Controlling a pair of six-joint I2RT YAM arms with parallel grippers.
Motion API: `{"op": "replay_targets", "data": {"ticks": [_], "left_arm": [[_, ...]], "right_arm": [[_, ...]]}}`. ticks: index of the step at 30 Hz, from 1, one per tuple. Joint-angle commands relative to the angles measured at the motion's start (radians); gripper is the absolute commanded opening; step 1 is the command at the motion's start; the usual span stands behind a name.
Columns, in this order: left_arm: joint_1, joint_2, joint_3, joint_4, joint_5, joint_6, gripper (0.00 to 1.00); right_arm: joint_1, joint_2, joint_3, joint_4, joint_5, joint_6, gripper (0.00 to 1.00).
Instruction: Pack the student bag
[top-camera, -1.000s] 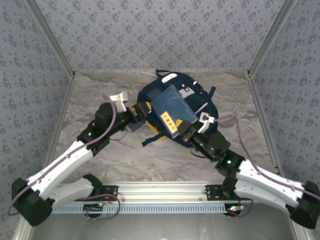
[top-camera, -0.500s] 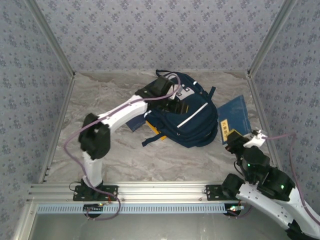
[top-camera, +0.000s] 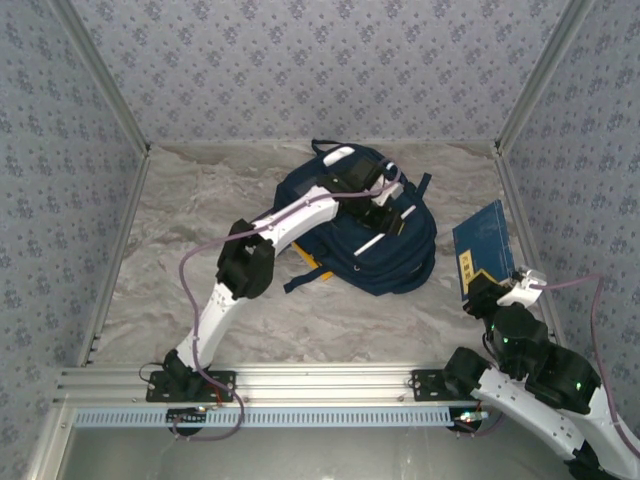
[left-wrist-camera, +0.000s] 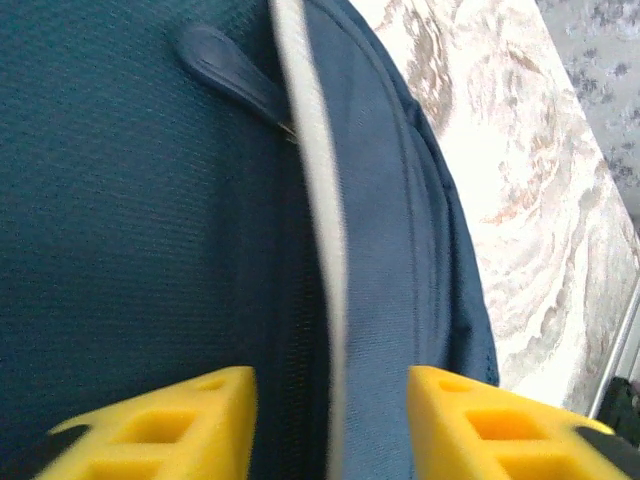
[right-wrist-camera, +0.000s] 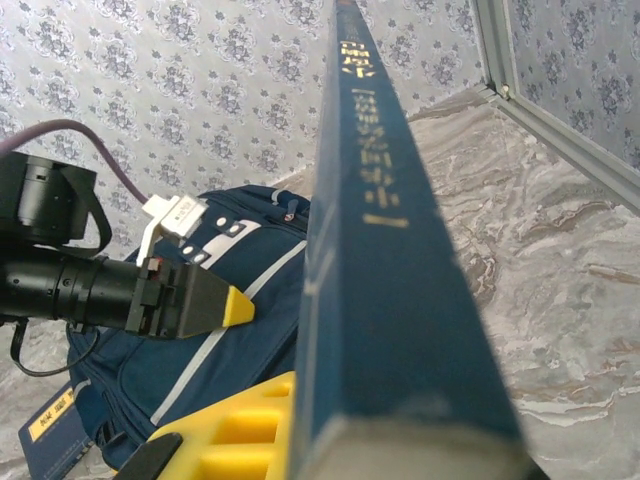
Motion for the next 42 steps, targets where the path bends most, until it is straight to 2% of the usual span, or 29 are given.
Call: {"op": "replay_targets", "data": {"ticks": [1, 5, 10, 13, 16, 20, 24, 27, 33, 35, 39, 42], "left_arm": [[-0.027, 0.037, 0.060, -0.054, 0.029, 0.022, 0.34], [-0.033, 0.061, 0.072, -0.075, -0.036, 0.031, 0.24], [-0.043, 0.081, 0.157, -0.190, -0.225, 0.080, 0.02], [-0.043, 0.049, 0.209, -0.239, -0.273, 0.104, 0.00], [-0.027, -0.025, 0.221, -0.237, -0.233, 0.097, 0.00], [0.015, -0.123, 0.252, -0.235, -0.149, 0.044, 0.00], [0.055, -0.174, 0.313, -0.276, -0.111, 0.048, 0.00], [0.100, -0.179, 0.364, -0.301, -0.010, 0.026, 0.00], [0.181, -0.189, 0.393, -0.263, 0.177, -0.041, 0.00], [0.200, -0.197, 0.392, -0.238, 0.210, -0.060, 0.00], [0.221, -0.209, 0.381, -0.201, 0.258, -0.089, 0.00], [0.225, -0.215, 0.375, -0.181, 0.277, -0.104, 0.00]], "right_arm": [[0.001, -0.016, 0.021, 0.006, 0.035, -0.028, 0.00], [0.001, -0.016, 0.004, 0.009, 0.025, -0.013, 0.00], [0.001, -0.015, -0.004, 0.030, 0.002, -0.015, 0.00], [0.002, -0.014, -0.004, 0.031, -0.010, -0.019, 0.00], [0.001, -0.004, -0.009, 0.039, -0.013, -0.060, 0.00], [0.001, 0.033, -0.005, 0.013, -0.003, -0.032, 0.00], [0.001, 0.073, -0.010, 0.035, -0.030, -0.020, 0.00], [0.001, 0.106, -0.032, 0.069, -0.061, -0.003, 0.00], [-0.022, 0.141, -0.163, 0.296, -0.244, 0.027, 0.00], [-0.062, 0.180, -0.198, 0.420, -0.372, -0.004, 0.00], [-0.233, 0.331, -0.197, 0.543, -0.668, 0.028, 0.00], [-0.408, 0.413, -0.252, 0.757, -0.954, 0.093, 0.00]]}}
